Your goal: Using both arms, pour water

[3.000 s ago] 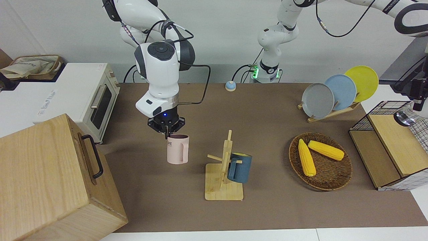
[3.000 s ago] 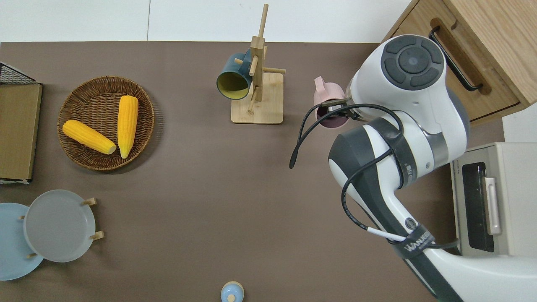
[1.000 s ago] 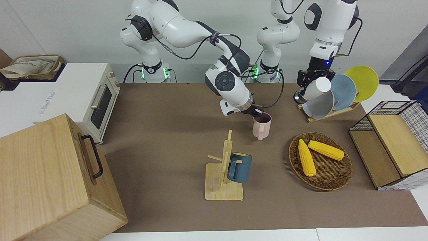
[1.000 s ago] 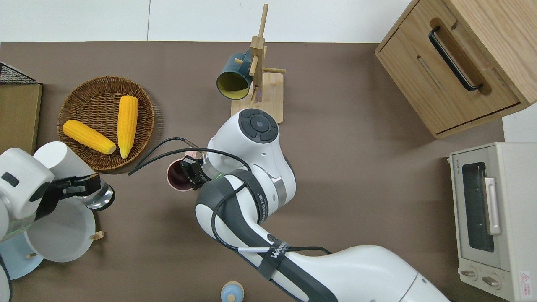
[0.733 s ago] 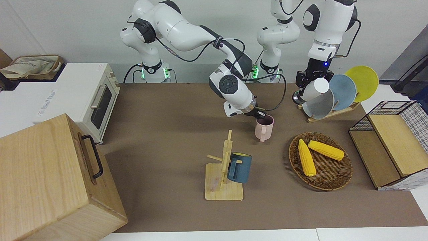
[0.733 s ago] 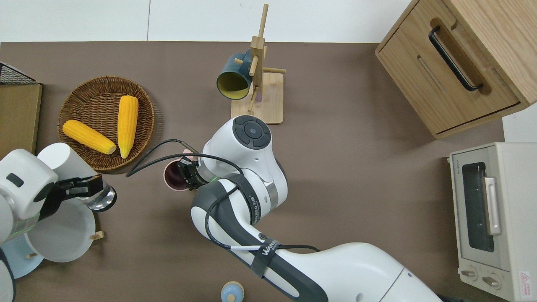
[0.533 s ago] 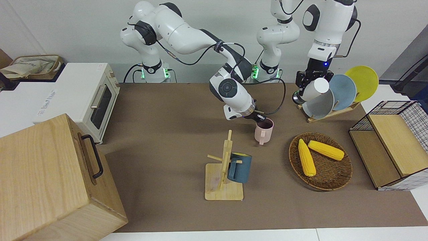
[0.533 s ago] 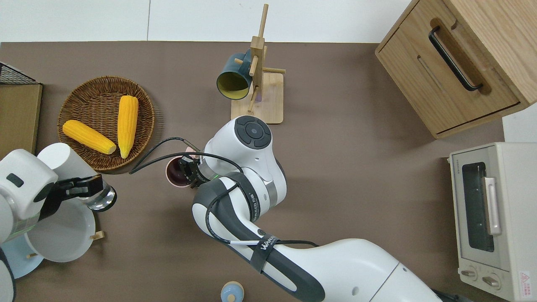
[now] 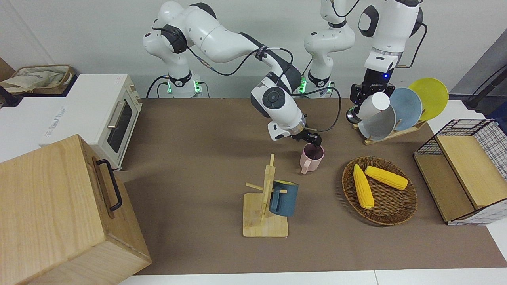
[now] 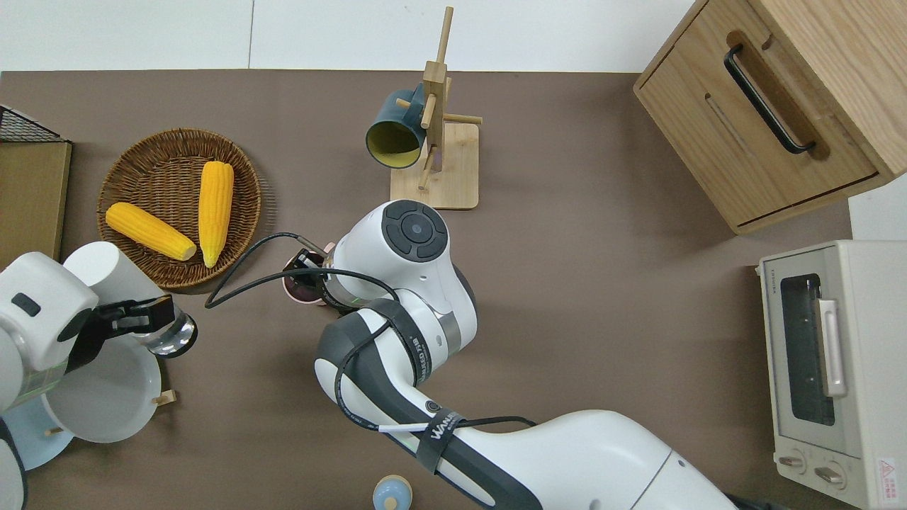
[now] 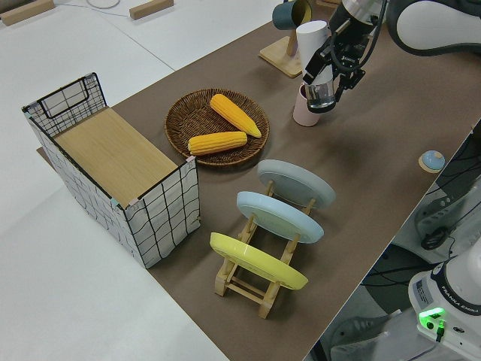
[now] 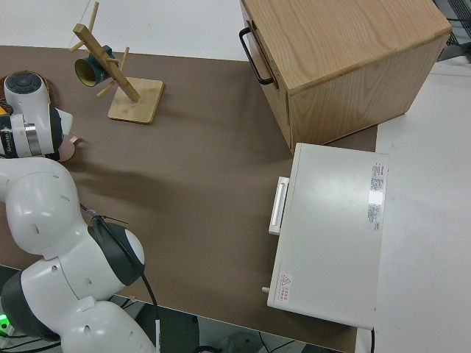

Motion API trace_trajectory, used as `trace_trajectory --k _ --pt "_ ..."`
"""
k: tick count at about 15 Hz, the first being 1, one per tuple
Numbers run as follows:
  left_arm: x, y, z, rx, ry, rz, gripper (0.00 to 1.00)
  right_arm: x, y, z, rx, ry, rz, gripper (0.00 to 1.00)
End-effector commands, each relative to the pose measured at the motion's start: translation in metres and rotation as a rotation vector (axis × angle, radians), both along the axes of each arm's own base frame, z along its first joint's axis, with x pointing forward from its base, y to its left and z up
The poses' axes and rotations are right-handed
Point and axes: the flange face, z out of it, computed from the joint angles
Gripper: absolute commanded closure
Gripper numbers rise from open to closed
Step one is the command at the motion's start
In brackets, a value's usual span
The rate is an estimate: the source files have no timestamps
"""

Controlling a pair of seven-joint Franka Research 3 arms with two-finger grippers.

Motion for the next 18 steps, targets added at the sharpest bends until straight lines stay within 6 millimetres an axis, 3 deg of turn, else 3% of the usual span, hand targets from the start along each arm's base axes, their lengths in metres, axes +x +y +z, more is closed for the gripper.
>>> trace_trajectory --k 1,3,5,8,14,18 --pt "-0.01 -0.008 0.008 0.001 -0.036 0.001 1.0 0.002 -0.025 0.063 -0.058 -0.053 0.024 0.013" --pt "-0.01 -0.014 0.006 -0.024 -0.033 -0.002 1.0 0.009 -0.054 0.094 -0.1 -0.059 0.033 0.013" --pt "-0.012 -0.024 0.001 -0.031 -0.021 -0.02 1.0 0.011 -0.086 0.139 -0.136 -0.105 0.039 0.013" --pt "-0.014 -0.042 -0.004 -0.066 -0.009 -0.047 1.0 0.011 -0.142 0.183 -0.201 -0.124 0.125 0.013" --pt "-0.028 -0.078 -0.029 -0.072 0.04 -0.111 1.0 0.015 -0.248 0.217 -0.405 -0.158 0.42 0.013" --pt "-0.036 -0.098 -0.04 -0.088 0.042 -0.123 1.0 0.019 -0.32 0.238 -0.446 -0.159 0.503 0.013"
